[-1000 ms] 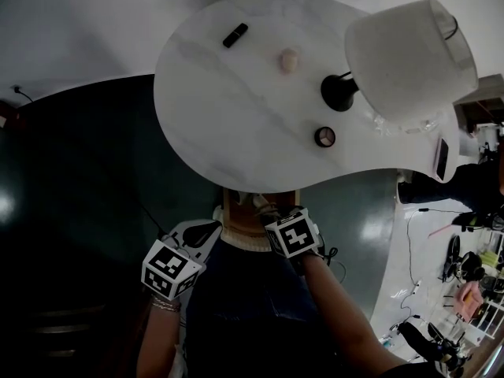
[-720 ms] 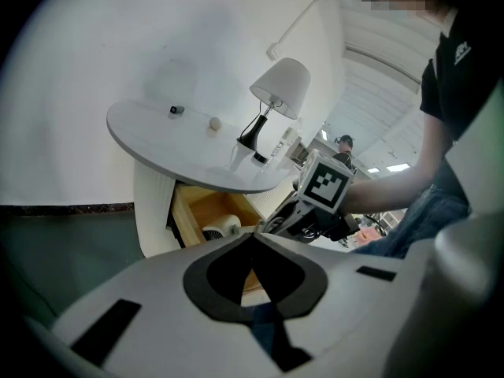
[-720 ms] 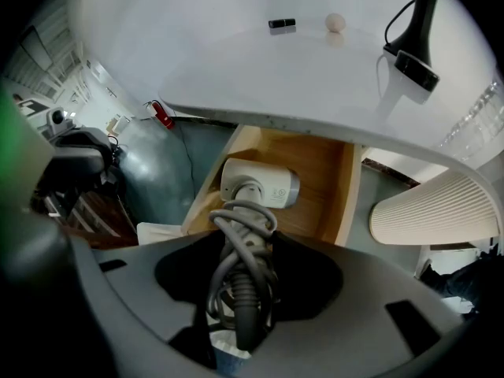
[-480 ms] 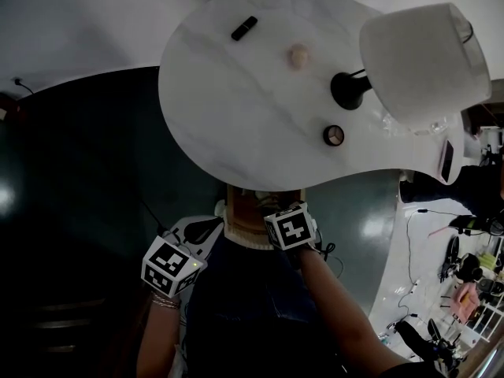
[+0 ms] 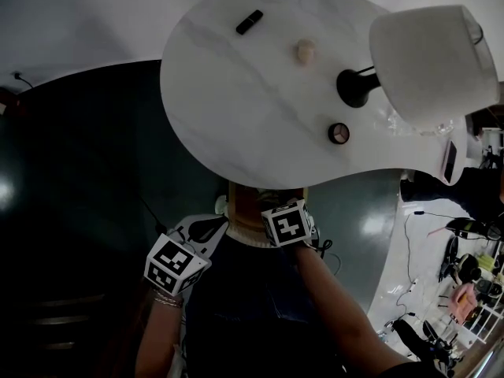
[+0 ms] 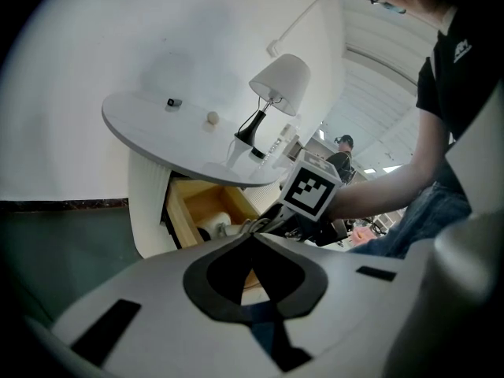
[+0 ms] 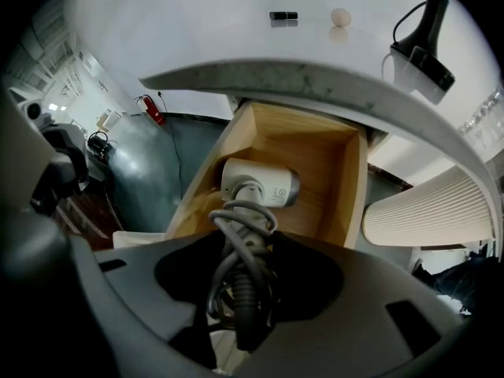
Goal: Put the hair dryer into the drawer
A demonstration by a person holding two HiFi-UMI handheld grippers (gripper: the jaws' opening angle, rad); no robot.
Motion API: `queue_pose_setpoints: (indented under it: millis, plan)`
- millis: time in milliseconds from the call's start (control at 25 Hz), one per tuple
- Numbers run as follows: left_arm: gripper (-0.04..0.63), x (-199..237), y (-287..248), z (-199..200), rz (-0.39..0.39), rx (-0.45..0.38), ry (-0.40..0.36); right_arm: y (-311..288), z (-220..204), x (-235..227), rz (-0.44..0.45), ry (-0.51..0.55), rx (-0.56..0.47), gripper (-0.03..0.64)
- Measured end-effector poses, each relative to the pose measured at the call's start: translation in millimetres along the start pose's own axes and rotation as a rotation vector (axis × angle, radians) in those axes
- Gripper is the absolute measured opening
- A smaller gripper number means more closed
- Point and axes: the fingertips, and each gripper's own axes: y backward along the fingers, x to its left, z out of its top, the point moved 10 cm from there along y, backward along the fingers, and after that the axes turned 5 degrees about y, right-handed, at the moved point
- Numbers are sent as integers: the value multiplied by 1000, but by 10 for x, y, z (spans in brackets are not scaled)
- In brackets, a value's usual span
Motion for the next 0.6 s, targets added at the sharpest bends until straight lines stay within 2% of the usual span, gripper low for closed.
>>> queue_pose_setpoints:
  millis: [360,600]
  plan:
    - [15,-2,-81,-45,-20,1,0,-110,72,19,-61,-8,-41,204]
    - [15,15,-86,-40,-15,1,6,-157,94,30,-62,-46,-93,204]
